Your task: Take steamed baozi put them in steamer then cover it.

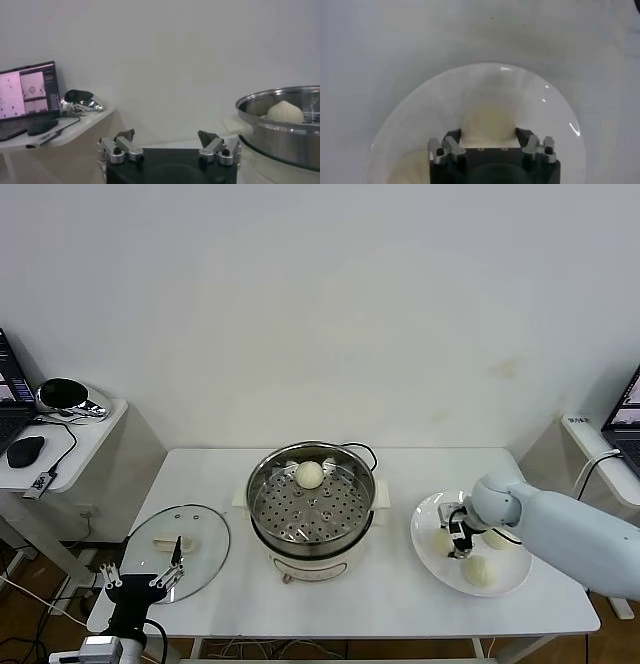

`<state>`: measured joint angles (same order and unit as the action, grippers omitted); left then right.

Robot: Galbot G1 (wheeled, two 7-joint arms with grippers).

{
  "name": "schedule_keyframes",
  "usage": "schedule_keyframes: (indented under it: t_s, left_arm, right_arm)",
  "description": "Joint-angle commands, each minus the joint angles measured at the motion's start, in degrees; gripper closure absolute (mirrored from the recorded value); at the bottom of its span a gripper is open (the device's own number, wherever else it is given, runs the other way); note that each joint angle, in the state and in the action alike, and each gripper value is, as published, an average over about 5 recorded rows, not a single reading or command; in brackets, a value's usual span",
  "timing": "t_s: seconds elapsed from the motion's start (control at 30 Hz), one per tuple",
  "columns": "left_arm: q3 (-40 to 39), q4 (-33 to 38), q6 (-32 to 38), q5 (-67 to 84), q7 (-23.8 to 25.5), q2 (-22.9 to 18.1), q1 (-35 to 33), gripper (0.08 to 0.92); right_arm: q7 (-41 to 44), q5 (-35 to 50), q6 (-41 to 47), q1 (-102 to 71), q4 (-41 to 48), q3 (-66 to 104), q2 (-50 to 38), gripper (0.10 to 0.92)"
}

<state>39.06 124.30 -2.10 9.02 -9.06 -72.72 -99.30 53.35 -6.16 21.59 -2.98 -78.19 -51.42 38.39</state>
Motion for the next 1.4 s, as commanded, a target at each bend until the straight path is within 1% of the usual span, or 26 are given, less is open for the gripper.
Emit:
schedule_keyframes:
  t_s: [0.03,0.23,0.4,0.53,0.73,0.83,0.97,1.13,1.4]
  left_arm:
    - [0.0,0.0,0.0,0.1,0.0,0.0,0.1,0.177]
    - [0.0,0.4,-0.1,0.3,0.0,0.5,0.3,0.177]
    - [-0.3,0.4,-0.3,0.8,0.0,1.1,0.5,0.177]
    - [-0.5,0.3,-0.5,1.8,0.1,1.8,0.7,0.177]
    - [-0.9,-0.7,-0.6,2.6,0.2,2.4,1.2,0.177]
    - [-0.9,-0.7,-0.5,2.8,0.2,2.5,1.4,0.177]
    - [-0.8,-0.9,-0.6,3.1,0.2,2.5,1.8,0.177]
    - [-0.6,-0.9,-0.6,3.5,0.2,1.6,2.3,0.177]
    - [0.1,-1.1,-0.5,3.6,0.2,0.9,2.6,0.177]
  right_arm:
    - [1.4,0.7,0.2,2.0,-1.1,0.5,-0.9,0.449]
    - [3.7,6.1,2.4,12.4,-5.1,-2.4,-4.9,0.472]
    - [4.8,14.5,4.5,26.2,-9.1,-9.7,-6.8,0.479]
    - [4.2,22.6,6.4,41.1,-13.4,-19.0,-4.9,0.477]
    - [-0.4,36.5,11.8,53.1,-16.4,-26.0,5.3,0.476]
    - [-3.3,42.1,14.9,53.9,-15.9,-26.5,11.7,0.474]
    - [-6.5,47.4,17.9,50.9,-13.1,-26.1,20.9,0.473]
    - [-9.8,48.7,19.9,44.1,-7.4,-25.7,32.2,0.466]
    - [-11.1,46.4,20.0,36.6,2.5,-25.6,41.7,0.465]
